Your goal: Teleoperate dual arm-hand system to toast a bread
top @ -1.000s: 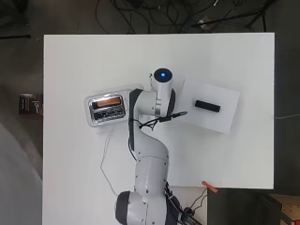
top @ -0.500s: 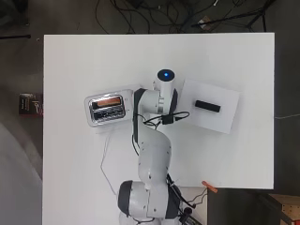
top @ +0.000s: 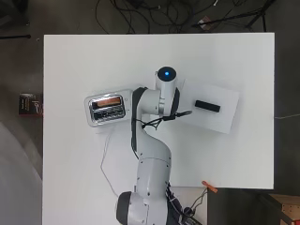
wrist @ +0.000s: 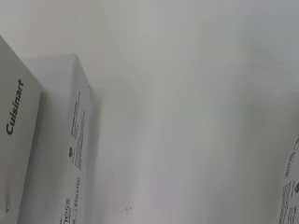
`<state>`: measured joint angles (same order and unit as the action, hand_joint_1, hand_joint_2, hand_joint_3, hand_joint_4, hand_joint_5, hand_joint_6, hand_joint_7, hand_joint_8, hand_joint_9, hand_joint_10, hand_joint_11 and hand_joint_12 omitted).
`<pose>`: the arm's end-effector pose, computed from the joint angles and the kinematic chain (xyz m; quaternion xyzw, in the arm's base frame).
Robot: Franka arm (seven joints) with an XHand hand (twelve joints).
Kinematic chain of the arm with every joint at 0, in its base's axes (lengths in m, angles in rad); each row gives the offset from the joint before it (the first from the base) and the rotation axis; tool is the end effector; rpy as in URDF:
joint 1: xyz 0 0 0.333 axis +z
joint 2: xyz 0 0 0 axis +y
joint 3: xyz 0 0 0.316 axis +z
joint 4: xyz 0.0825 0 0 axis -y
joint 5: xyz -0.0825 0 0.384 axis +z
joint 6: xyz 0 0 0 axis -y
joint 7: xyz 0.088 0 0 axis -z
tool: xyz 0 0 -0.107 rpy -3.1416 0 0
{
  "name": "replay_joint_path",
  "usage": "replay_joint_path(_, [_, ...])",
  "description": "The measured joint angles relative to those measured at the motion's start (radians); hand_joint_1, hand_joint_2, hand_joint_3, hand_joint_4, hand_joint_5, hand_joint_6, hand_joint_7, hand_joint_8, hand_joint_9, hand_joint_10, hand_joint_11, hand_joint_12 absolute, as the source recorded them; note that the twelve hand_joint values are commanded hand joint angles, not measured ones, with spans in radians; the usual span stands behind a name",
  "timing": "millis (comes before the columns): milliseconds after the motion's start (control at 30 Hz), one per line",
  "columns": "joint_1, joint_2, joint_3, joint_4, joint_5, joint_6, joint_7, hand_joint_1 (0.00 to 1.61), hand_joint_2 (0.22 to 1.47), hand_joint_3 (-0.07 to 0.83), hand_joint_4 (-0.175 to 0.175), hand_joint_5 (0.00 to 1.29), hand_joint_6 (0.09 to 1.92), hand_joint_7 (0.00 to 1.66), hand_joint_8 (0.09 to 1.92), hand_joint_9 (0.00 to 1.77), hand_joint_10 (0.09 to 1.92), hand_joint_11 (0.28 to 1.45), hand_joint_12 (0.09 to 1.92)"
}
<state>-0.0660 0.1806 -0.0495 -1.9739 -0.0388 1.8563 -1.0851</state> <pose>0.5525 -0.0665 0.3583 -0.8710 -0.4677 0.1349 0.0657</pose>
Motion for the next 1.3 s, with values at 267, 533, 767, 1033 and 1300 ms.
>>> replay_joint_path(267, [0.007, -0.020, 0.036, -0.064, -0.004, 0.032, -0.003, 0.21, 1.15, 0.000, -0.104, 0.40, 0.09, 1.12, 0.21, 1.17, 0.79, 0.67, 1.10])
replay_joint_path(533, [0.005, 0.011, 0.037, -0.099, 0.013, 0.052, -0.059, 0.23, 1.15, 0.000, -0.093, 0.38, 0.09, 1.01, 0.13, 1.07, 0.14, 0.70, 0.10])
replay_joint_path(767, [0.003, 0.031, 0.031, -0.094, 0.018, 0.037, -0.107, 0.44, 1.16, 0.015, -0.096, 0.39, 0.09, 0.98, 0.27, 1.09, 0.42, 0.73, 0.25])
replay_joint_path(1033, [0.001, 0.153, 0.016, -0.054, -0.016, -0.030, -0.036, 0.59, 1.15, 0.005, -0.088, 0.43, 0.09, 0.83, 1.49, 1.00, 1.65, 0.59, 1.48])
replay_joint_path(1300, [-0.001, 0.029, 0.011, -0.058, 0.014, -0.025, -0.046, 0.05, 1.26, 0.000, -0.093, 0.40, 0.09, 0.93, 0.78, 1.03, 1.09, 0.57, 1.24])
